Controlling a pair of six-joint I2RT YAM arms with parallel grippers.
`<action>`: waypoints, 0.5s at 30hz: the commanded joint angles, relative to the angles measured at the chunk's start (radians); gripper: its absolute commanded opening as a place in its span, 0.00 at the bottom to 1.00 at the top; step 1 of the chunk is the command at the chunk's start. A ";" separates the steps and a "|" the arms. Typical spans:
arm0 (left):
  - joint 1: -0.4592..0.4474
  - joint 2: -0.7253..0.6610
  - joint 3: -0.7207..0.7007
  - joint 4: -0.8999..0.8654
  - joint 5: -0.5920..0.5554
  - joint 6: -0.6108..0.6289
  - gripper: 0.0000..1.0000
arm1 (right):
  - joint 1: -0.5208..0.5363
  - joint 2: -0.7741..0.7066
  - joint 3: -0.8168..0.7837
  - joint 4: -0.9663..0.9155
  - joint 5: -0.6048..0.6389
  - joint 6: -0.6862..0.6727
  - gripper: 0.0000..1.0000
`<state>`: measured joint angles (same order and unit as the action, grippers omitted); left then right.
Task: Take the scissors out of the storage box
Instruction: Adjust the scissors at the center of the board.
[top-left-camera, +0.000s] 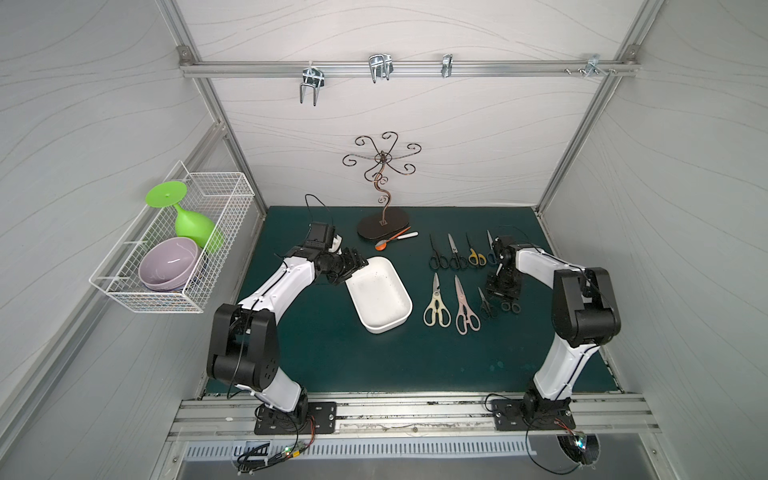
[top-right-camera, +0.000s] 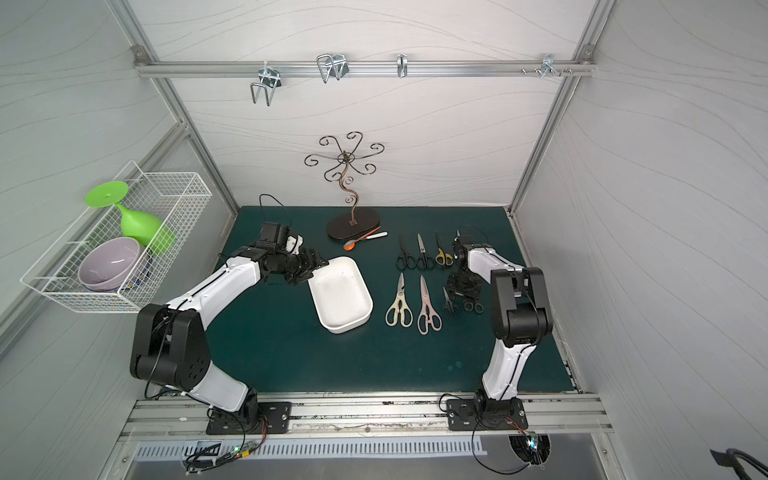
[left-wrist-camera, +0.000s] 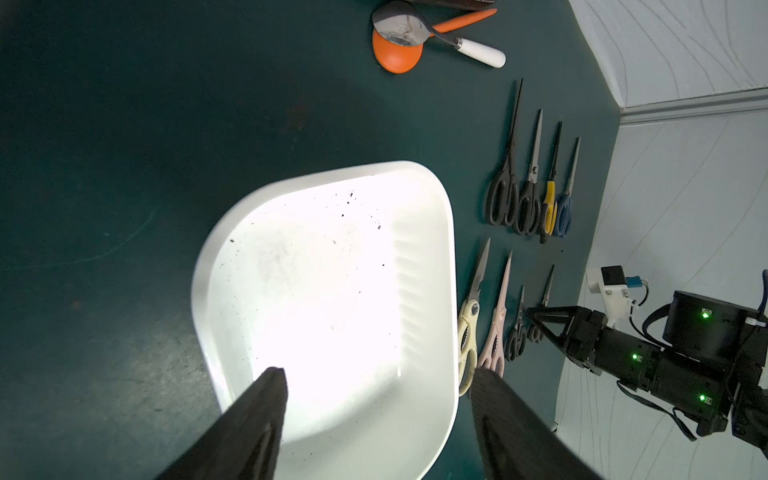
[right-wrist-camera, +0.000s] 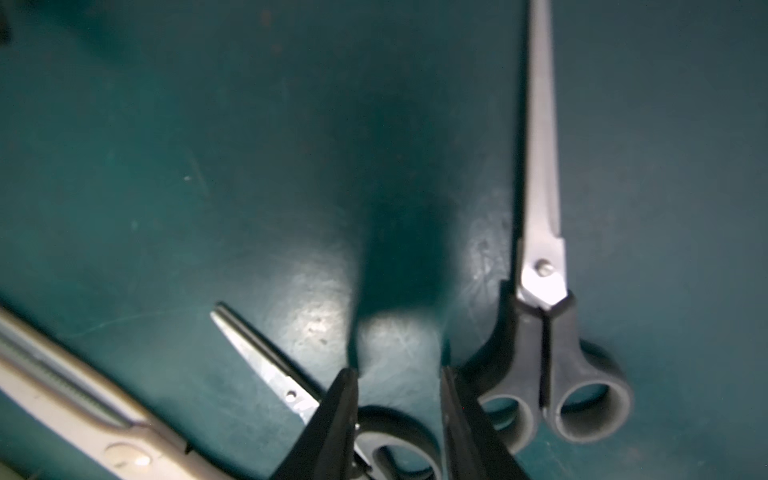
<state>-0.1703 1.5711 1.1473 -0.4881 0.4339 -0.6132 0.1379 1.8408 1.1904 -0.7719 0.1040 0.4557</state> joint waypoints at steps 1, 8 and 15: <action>0.006 -0.028 0.002 0.025 -0.007 0.001 0.74 | -0.012 -0.006 -0.014 -0.023 0.007 0.040 0.38; 0.009 -0.025 -0.001 0.035 0.015 -0.009 0.74 | -0.046 -0.076 -0.063 -0.043 0.043 0.030 0.38; 0.021 -0.027 -0.012 0.050 0.004 -0.007 0.74 | 0.003 -0.141 -0.026 -0.001 0.019 -0.053 0.38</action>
<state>-0.1589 1.5692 1.1385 -0.4839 0.4381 -0.6235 0.1047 1.7599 1.1351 -0.7841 0.1253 0.4496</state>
